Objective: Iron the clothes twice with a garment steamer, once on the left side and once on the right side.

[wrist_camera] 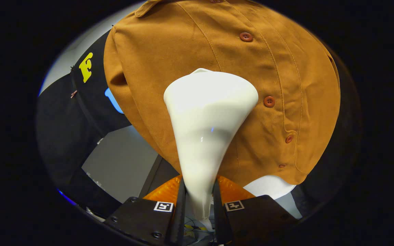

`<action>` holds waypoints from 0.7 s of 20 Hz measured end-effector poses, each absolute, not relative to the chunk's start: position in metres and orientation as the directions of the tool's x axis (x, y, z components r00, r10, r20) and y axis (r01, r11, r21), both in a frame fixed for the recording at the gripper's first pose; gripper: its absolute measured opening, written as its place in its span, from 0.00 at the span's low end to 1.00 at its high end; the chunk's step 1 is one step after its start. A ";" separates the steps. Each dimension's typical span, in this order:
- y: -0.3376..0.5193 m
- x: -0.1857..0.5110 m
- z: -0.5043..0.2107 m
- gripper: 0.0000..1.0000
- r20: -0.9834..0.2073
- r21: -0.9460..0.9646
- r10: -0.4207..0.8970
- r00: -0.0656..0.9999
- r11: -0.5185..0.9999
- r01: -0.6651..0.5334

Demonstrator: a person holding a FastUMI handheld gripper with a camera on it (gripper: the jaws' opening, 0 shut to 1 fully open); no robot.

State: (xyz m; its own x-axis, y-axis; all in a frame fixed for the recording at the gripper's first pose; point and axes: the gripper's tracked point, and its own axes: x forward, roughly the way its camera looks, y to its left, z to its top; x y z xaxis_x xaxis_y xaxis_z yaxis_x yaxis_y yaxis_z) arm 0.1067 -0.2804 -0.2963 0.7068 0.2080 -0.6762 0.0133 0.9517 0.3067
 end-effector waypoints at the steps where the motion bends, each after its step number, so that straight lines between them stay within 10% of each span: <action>1: -0.280 0.103 -0.301 0.40 -0.689 0.302 0.204 0.695 0.953 0.019; 14: -0.333 0.066 -0.238 0.40 -0.636 0.182 0.030 0.771 0.977 0.112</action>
State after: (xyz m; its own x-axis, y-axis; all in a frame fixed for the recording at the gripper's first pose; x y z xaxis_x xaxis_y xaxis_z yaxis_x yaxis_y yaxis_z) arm 0.0663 -0.3327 -0.2377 0.7713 0.0301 -0.6357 0.1118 0.9769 0.1819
